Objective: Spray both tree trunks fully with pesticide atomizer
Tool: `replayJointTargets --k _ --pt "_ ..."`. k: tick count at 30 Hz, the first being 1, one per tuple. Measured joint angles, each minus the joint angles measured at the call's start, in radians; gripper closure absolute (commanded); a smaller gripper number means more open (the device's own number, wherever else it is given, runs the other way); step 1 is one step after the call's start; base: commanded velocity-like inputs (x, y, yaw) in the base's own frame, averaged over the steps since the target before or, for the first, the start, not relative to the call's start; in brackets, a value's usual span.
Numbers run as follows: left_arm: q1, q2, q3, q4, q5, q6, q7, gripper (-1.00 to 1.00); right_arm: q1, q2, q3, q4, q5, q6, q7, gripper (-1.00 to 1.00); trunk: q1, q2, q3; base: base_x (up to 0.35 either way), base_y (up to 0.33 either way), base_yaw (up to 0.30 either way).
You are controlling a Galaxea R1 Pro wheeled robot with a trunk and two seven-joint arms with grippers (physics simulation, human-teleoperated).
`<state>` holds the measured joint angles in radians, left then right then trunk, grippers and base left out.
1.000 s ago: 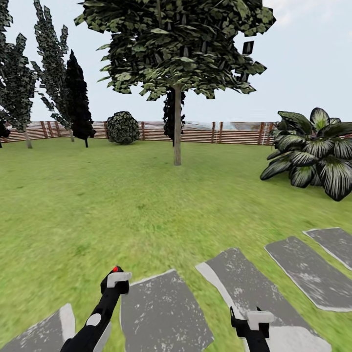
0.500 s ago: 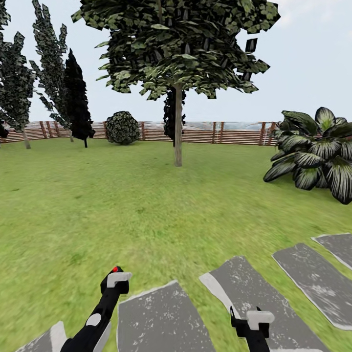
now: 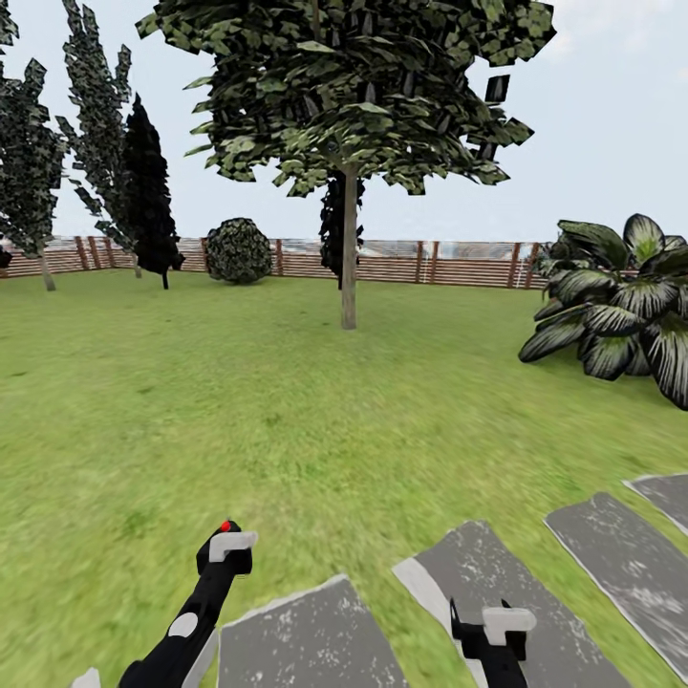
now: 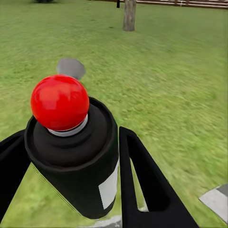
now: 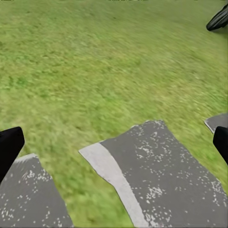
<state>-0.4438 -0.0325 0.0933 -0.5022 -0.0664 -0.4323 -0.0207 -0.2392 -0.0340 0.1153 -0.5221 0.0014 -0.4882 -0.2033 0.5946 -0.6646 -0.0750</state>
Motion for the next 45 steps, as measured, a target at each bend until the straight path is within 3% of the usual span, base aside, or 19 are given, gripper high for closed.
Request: replayJointTargets --k 45 --pt "0.0 0.0 0.0 0.0 0.0 0.0 0.0 1.0 0.0 0.0 0.0 0.0 0.0 0.0 0.0 -1.0 0.0 0.0 0.0 0.35 0.0 0.0"
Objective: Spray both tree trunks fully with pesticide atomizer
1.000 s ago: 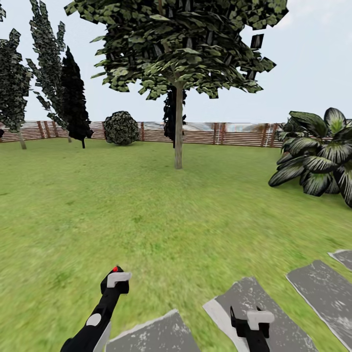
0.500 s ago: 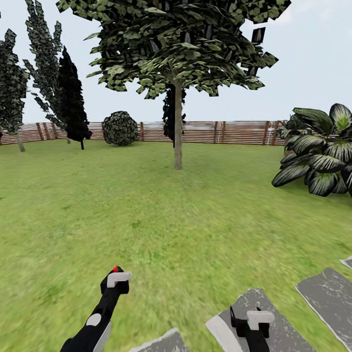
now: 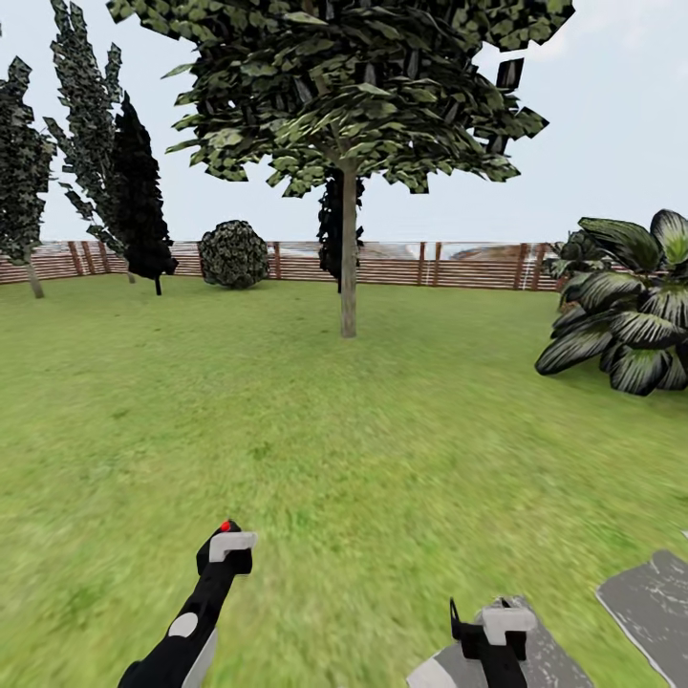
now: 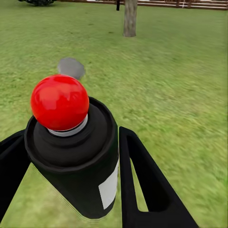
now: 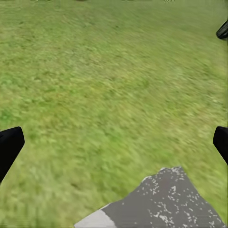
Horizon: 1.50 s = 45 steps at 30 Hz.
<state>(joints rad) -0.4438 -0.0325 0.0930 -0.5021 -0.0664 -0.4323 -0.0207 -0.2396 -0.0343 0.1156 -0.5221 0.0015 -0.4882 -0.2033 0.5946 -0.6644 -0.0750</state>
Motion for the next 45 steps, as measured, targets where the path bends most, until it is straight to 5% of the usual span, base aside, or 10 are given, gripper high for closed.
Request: replayJointTargets --k 45 --pt "0.0 0.0 0.0 0.0 0.0 0.0 0.0 1.0 0.0 0.0 0.0 0.0 0.0 0.0 0.0 -1.0 0.0 0.0 0.0 0.35 0.038 0.0"
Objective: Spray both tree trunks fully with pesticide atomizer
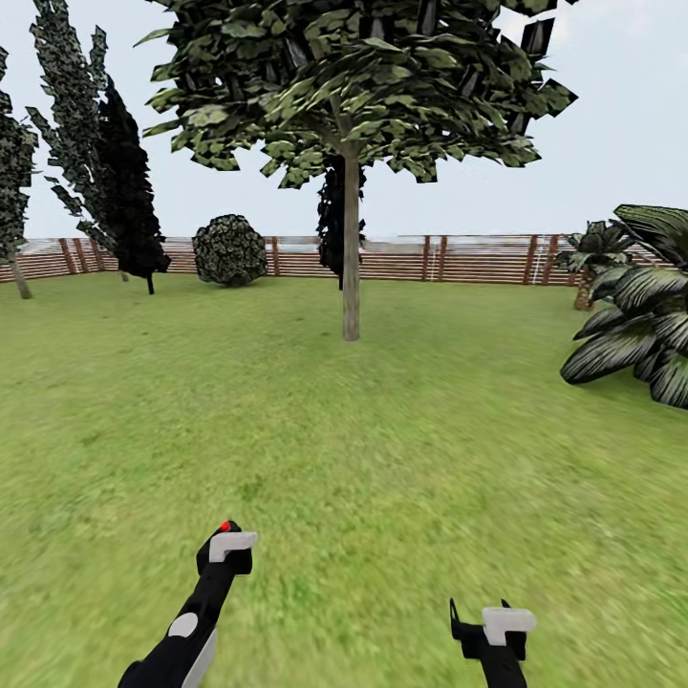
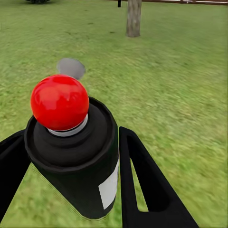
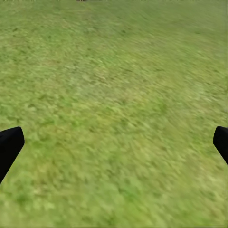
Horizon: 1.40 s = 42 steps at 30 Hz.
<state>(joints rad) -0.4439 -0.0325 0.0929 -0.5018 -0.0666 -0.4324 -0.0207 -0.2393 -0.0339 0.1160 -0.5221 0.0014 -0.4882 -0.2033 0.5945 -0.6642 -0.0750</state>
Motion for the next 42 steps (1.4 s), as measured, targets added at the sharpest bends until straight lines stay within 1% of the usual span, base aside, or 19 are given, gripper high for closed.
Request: replayJointTargets --k 17,42 --pt "0.0 0.0 0.001 0.001 0.001 0.0 0.0 1.0 0.0 0.0 0.0 0.0 0.0 0.0 0.0 -1.0 0.002 0.0 0.0 0.35 0.004 0.0" --pt "0.0 0.0 0.0 0.001 0.0 0.0 0.0 1.0 0.0 0.0 0.0 0.0 0.0 0.0 0.0 -1.0 0.0 0.0 0.0 0.35 0.082 0.0"
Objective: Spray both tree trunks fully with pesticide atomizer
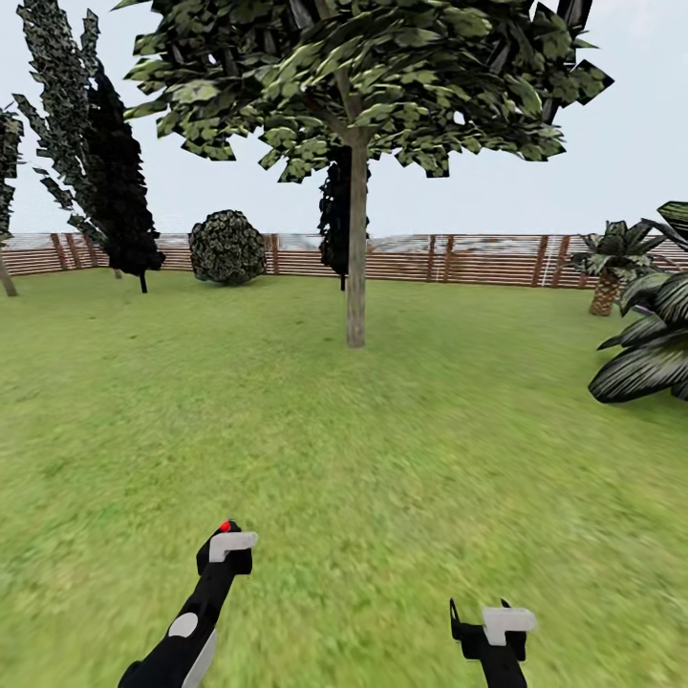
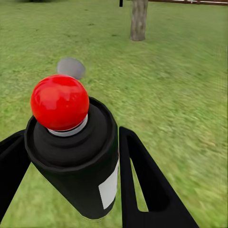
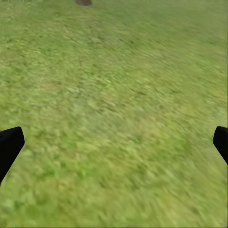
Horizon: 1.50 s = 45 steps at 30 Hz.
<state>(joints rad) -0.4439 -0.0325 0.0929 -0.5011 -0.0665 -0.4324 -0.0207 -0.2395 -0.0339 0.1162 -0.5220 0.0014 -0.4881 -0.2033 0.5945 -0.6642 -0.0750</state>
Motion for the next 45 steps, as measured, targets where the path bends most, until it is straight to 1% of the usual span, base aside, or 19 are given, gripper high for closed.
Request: replayJointTargets --k 42,44,45 --pt "0.0 0.0 0.0 0.001 0.0 0.0 0.0 1.0 0.0 0.0 0.0 0.0 0.0 0.0 0.0 -1.0 0.0 0.0 0.0 0.35 0.001 0.0" --pt "0.0 0.0 0.0 0.001 0.0 0.0 0.0 1.0 0.0 0.0 0.0 0.0 0.0 0.0 0.0 -1.0 -0.003 0.0 0.0 0.35 0.0 0.0" --pt "0.0 0.0 0.0 0.001 0.0 0.0 0.0 1.0 0.0 0.0 0.0 0.0 0.0 0.0 0.0 -1.0 0.0 0.0 0.0 0.35 0.0 0.0"
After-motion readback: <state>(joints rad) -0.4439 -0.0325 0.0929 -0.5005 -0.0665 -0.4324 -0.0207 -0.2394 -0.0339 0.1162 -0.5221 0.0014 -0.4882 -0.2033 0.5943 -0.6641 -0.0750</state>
